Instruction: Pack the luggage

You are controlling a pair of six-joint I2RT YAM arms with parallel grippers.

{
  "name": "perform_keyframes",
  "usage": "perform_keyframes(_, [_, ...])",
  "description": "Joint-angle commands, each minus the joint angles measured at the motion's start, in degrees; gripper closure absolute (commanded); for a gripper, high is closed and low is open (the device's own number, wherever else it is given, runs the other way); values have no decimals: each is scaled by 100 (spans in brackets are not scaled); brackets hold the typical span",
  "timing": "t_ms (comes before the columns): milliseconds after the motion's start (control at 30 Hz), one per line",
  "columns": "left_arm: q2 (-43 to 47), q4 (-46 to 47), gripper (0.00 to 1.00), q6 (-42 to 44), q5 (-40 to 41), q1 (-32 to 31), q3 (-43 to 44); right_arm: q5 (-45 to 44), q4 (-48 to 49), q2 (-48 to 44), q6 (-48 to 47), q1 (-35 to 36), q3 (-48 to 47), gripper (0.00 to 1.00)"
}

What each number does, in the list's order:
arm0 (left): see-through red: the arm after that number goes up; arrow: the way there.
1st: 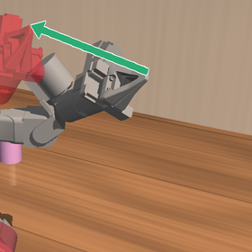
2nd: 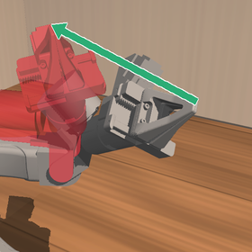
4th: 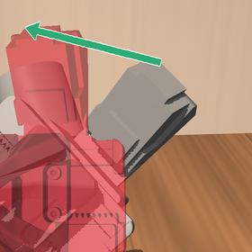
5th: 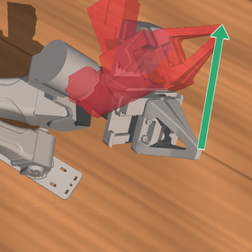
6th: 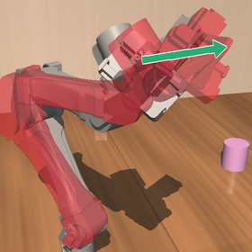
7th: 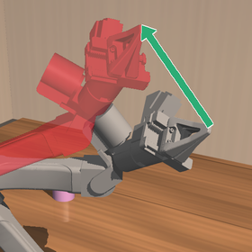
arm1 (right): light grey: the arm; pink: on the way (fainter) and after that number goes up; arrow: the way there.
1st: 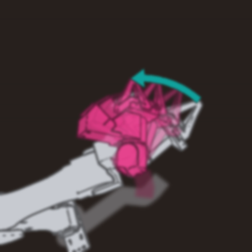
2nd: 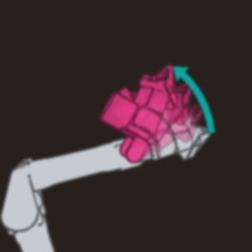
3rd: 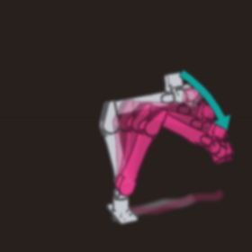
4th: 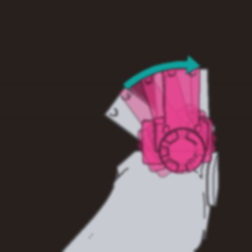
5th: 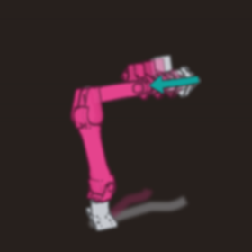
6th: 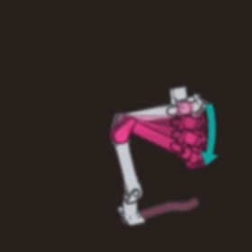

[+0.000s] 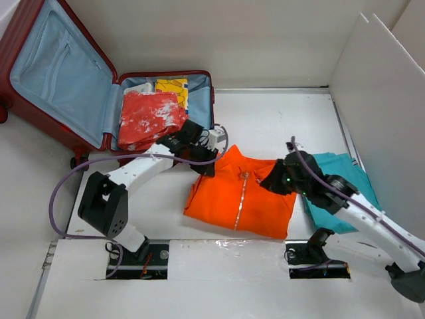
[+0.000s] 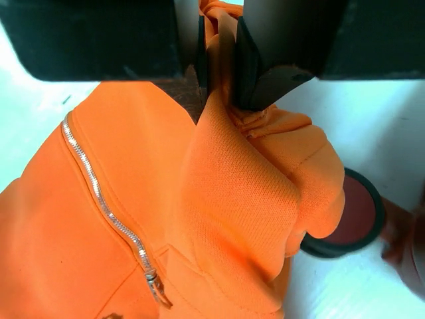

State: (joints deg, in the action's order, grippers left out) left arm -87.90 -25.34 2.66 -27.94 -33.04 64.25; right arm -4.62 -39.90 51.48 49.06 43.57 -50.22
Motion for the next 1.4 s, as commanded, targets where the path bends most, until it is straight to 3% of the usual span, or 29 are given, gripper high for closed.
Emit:
perform_keyframes(0, [150,-471,100,709,727,-290,928,-408,-773,-498,-72,-174,-181,89])
perform_keyframes(333, [-1035,-1034,100,1062,1397,-344,3512,-461,-1160,-684,-291,-578,-322,88])
perform_keyframes(433, [-1676,-1315,100,1123,1397,-37,4260,-513,-1221,-622,-405,-630,-384,88])
perform_keyframes(700, [-2873,-1939,100,1123,1397,1324,7317,-513,-1388,-569,-608,-788,-436,88])
perform_keyframes(1067, [-2644,-1404,100,1386,845,3486,6874,-566,-1442,-675,-854,-1017,-278,88])
perform_keyframes(1233, [-2698,-1481,100,1843,176,4112,6820,-566,-1442,-622,-1030,-1201,-278,88])
perform_keyframes(1367, [-2698,-1412,100,2080,175,4297,6697,-566,-1442,-561,-1196,-1324,-278,88])
